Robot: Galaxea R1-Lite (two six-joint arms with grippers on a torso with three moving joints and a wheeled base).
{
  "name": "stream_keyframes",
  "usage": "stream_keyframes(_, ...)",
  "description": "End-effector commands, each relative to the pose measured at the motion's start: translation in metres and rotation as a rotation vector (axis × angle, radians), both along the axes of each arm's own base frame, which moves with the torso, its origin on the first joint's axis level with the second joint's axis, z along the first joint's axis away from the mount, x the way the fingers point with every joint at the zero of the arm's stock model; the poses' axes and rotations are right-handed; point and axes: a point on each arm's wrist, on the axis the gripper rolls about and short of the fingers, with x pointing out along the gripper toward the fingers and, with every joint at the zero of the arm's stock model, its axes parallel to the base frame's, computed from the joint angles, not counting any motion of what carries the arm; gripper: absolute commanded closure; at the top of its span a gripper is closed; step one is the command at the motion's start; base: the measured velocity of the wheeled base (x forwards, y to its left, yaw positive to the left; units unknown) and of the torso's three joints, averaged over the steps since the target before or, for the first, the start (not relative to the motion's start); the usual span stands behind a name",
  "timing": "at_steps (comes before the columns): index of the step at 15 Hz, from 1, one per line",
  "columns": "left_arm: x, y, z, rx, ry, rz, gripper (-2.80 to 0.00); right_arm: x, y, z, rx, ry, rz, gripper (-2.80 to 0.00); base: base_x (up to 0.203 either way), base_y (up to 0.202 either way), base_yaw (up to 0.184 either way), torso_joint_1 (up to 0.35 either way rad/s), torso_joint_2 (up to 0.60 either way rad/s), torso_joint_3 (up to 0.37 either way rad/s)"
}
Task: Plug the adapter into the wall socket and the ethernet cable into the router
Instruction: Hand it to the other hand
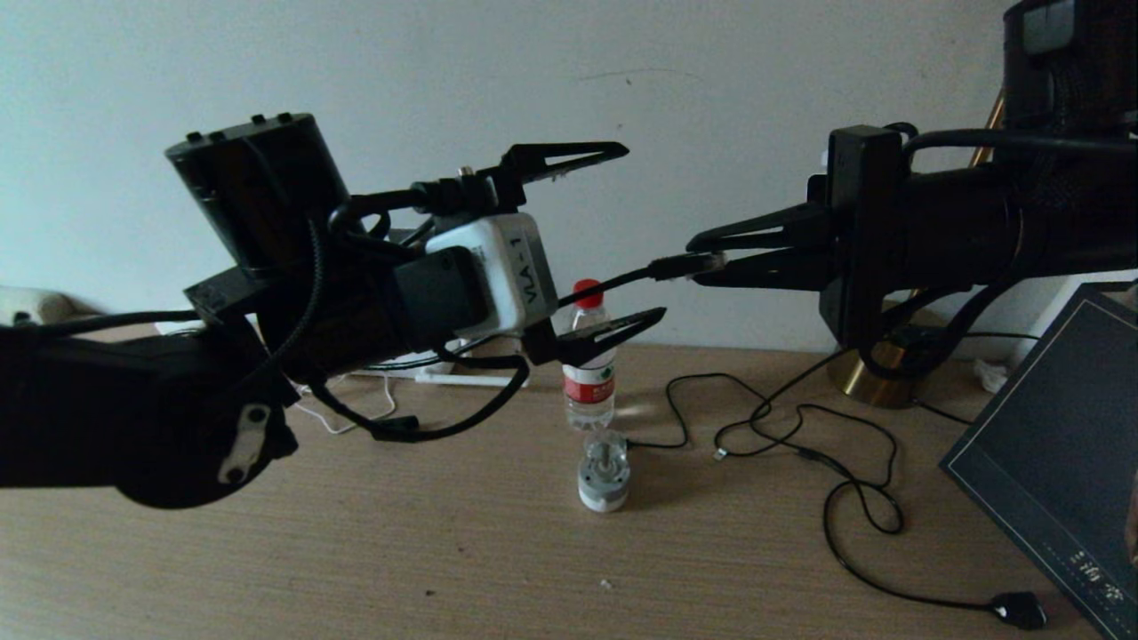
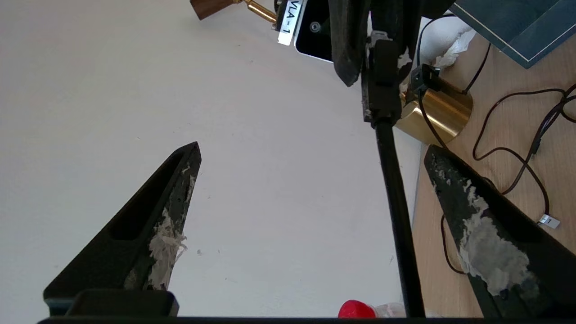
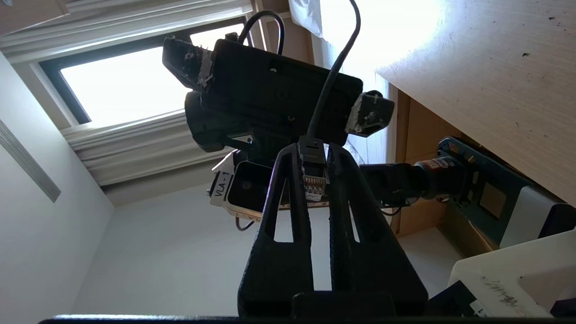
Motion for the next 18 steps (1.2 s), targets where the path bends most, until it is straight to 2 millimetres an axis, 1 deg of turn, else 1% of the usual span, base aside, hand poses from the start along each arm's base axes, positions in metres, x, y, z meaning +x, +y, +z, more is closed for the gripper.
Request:
stream_keyframes(1, 0.0, -0.002, 0.0, 0.001, -0.008, -0.007, -2.8, 0.0, 0.0, 0.0, 0.004, 0.008, 0.005, 0.0, 0.0, 0.0, 0.0, 0.0, 0.0, 0.0)
stream_keyframes(6, -0.019, -0.017, 0.002, -0.004, -0.015, -0.08, -2.8, -0.001, 0.001, 0.004, 0.029, 0.028, 0.062, 0.0, 0.0, 0.0, 0.0, 0.0, 0.0, 0.0)
stream_keyframes(9, -0.021, -0.015, 0.003, -0.005, -0.015, -0.08, -2.8, 0.0, 0.001, 0.003, 0.03, 0.034, 0.069, 0.0, 0.0, 0.0, 0.0, 0.0, 0.0, 0.0)
stream_keyframes(13, -0.029, -0.004, 0.001, -0.021, 0.015, -0.071, -2.8, -0.002, 0.0, 0.004, 0.032, 0.031, 0.072, 0.0, 0.0, 0.0, 0.0, 0.0, 0.0, 0.0)
stream_keyframes(18, -0.029, -0.003, 0.004, -0.032, 0.008, -0.059, -2.8, -0.004, 0.0, 0.005, 0.033, 0.028, 0.075, 0.0, 0.0, 0.0, 0.0, 0.0, 0.0, 0.0)
